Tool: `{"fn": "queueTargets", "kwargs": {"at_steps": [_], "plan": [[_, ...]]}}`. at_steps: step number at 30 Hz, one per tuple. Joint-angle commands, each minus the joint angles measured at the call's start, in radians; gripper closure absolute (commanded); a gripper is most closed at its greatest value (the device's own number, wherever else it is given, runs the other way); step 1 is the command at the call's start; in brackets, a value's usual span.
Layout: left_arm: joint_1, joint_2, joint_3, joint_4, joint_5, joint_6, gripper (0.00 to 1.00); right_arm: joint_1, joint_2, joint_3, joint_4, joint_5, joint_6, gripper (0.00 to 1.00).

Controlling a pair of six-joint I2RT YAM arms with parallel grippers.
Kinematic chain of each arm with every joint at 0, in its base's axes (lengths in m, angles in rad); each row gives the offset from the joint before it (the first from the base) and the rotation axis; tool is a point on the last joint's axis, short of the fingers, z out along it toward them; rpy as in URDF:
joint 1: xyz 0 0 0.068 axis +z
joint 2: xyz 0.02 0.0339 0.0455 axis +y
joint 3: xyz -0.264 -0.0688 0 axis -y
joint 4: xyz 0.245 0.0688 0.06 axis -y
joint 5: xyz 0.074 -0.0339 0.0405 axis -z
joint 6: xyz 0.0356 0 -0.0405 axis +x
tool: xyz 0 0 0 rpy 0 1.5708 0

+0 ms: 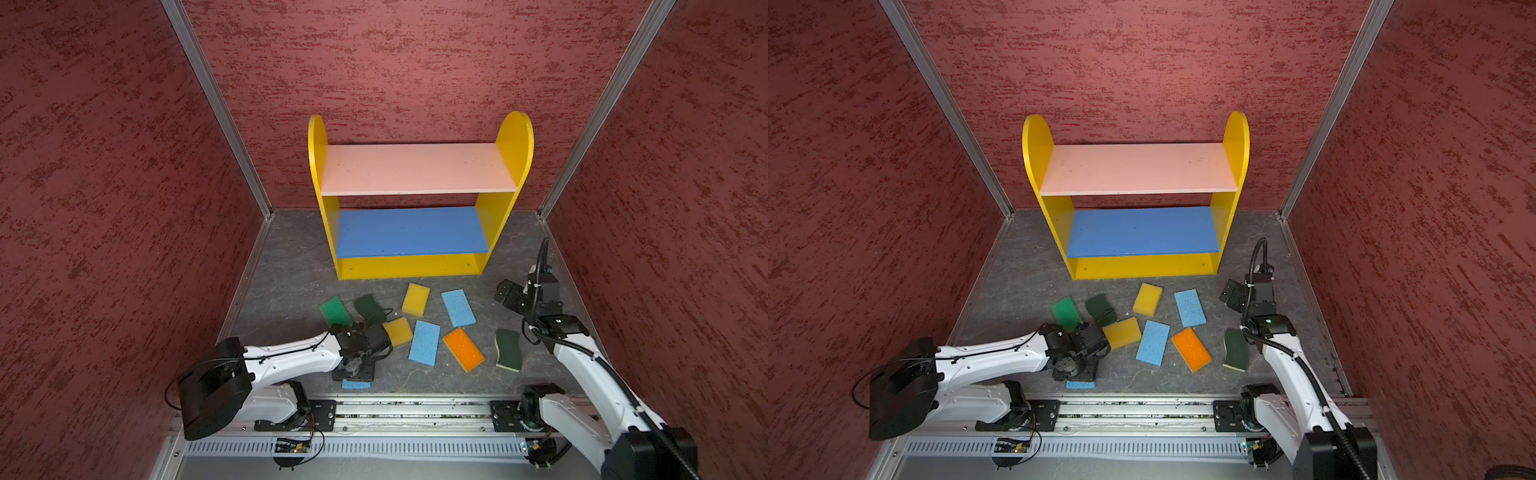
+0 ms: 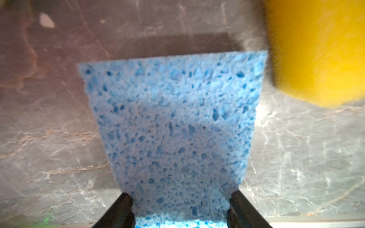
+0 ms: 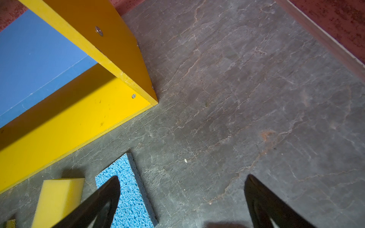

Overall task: Arrange cleaning sponges on a shelf
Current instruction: Pick up the cleaning sponge from the bottom-center of the table.

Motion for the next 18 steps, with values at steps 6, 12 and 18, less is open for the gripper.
{"fn": "queueTargets", "kwargs": {"at_steps": [6, 12, 18], "plan": [[0.015, -0.059, 0.094, -0.1, -0.023, 0.053, 0.36, 0.004, 0.0, 0.006, 0.011, -0.017, -0.004, 0.01], [0.018, -0.107, 0.195, -0.218, -0.066, 0.075, 0.36, 0.004, -0.003, 0.013, 0.008, -0.02, -0.003, 0.01], [0.03, -0.142, 0.381, -0.361, -0.119, 0.143, 0.35, 0.004, -0.007, 0.029, 0.008, -0.025, -0.004, 0.01]]}}
